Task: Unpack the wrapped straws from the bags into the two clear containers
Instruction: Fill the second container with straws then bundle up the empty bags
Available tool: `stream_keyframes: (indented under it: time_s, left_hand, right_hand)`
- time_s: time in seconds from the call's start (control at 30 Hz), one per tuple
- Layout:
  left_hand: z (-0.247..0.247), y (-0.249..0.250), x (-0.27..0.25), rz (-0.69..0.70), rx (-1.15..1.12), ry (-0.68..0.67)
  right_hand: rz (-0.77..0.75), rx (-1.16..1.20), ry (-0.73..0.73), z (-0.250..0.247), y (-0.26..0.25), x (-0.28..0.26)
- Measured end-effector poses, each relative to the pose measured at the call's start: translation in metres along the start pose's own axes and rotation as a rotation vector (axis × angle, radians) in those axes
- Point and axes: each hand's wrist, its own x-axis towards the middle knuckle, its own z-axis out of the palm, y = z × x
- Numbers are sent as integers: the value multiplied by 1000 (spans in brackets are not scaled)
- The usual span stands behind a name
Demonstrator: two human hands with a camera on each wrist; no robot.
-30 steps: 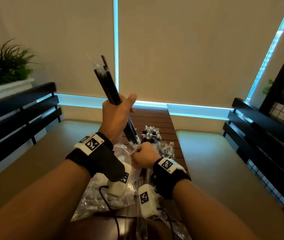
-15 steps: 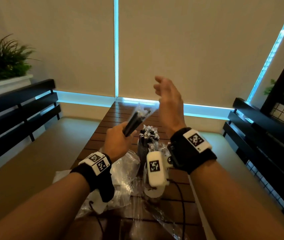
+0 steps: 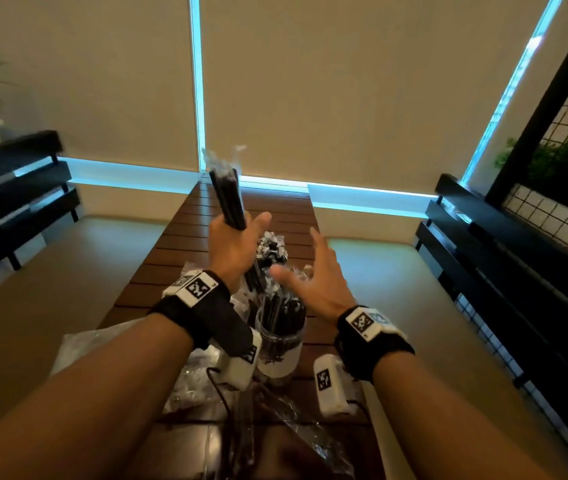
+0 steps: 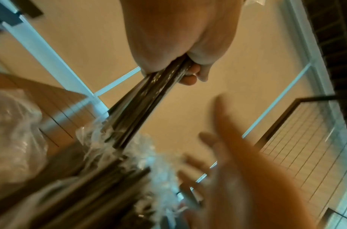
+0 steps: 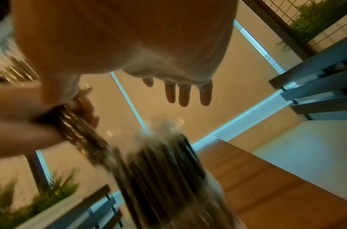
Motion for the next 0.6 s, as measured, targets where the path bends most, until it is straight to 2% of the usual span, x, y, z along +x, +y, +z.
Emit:
stream_keyframes:
  time_s: [0.07, 0.13, 0.33, 0.5, 0.53, 0.6]
  left_hand:
    - [12, -3, -1, -48, -84, 21]
    - [23, -14, -7, -68, -111, -1]
    - [25, -68, -31, -132, -60, -70]
    - [22, -103, -42, -161, -20, -147]
    - [20, -106, -45, -172, -5, -177]
    - [19, -106, -49, -171, 51, -232]
  right_hand:
    - [72, 52, -133, 11, 24, -14]
    - [117, 116, -187, 28, 42, -23]
    - [111, 98, -71, 56, 58, -20]
    - [49, 144, -107, 54, 54, -14]
    - [51, 205, -69, 50, 49, -13]
    - [-8, 301, 110, 35, 31, -10]
